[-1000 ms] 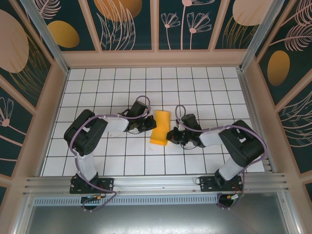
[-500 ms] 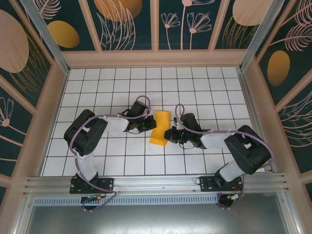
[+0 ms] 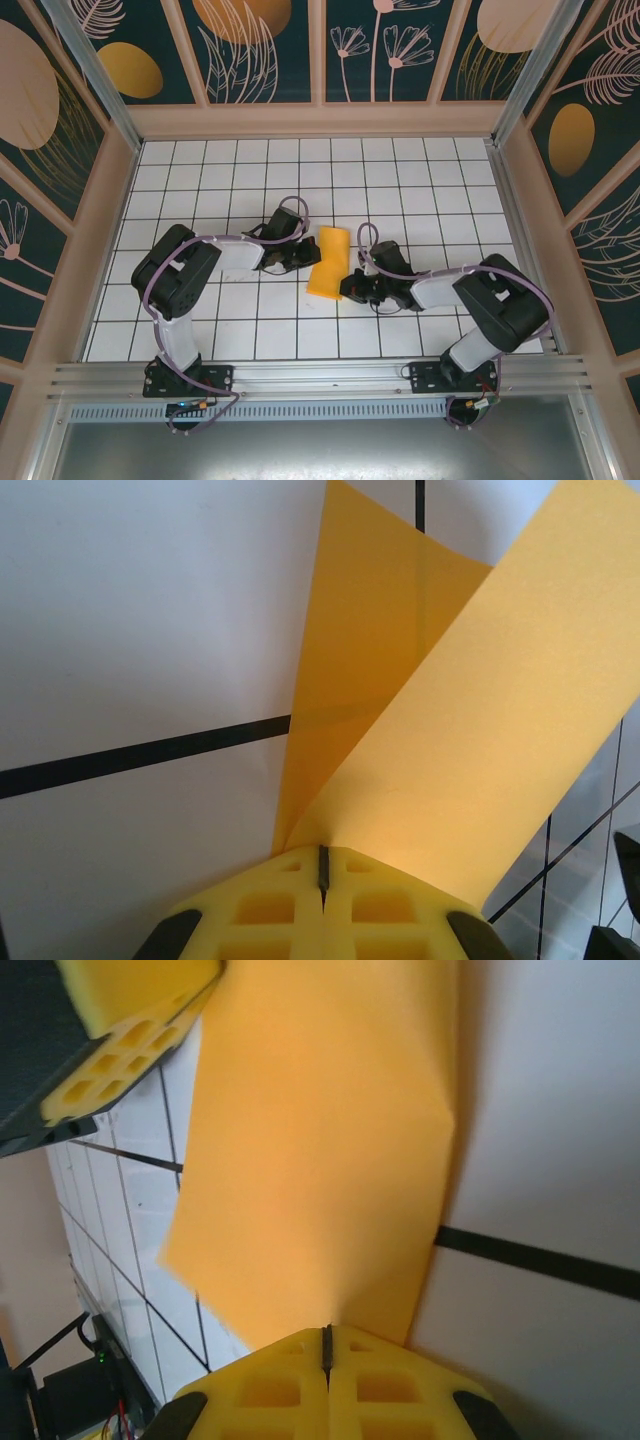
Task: Fold a paper plane with a square sheet of paper (pick it up from the middle)
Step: Fold the square sheet of paper in half at the center of the table.
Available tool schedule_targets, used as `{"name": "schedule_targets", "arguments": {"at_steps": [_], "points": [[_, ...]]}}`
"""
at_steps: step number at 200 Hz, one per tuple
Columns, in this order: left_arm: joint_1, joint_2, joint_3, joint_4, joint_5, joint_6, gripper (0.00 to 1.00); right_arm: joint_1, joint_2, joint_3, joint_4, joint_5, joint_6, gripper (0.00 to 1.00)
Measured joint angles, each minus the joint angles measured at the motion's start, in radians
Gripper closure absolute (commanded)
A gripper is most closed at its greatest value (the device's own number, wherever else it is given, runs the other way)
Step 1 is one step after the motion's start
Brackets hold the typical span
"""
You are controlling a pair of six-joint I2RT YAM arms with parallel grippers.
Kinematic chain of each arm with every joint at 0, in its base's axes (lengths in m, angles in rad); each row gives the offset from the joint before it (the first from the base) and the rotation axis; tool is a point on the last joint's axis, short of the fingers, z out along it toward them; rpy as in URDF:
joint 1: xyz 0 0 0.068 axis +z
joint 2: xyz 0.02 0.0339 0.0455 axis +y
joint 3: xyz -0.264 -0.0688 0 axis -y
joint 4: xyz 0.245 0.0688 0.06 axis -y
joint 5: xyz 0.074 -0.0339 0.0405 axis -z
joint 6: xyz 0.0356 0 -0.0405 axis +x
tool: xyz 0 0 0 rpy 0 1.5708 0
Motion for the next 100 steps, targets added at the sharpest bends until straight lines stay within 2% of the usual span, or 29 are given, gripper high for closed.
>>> {"name": "schedule_targets", "arguments": {"at_steps": [39,100], "points": [[0.000,0.001,0.000,0.000,0.000,0.000,1.00,0.018,-0.043,0.000,0.005,0.000,0.000,1.00],[0.000,0.002,0.000,0.003,0.001,0.000,1.00,0.031,0.019,-0.014,0.020,0.000,0.000,1.00]]}}
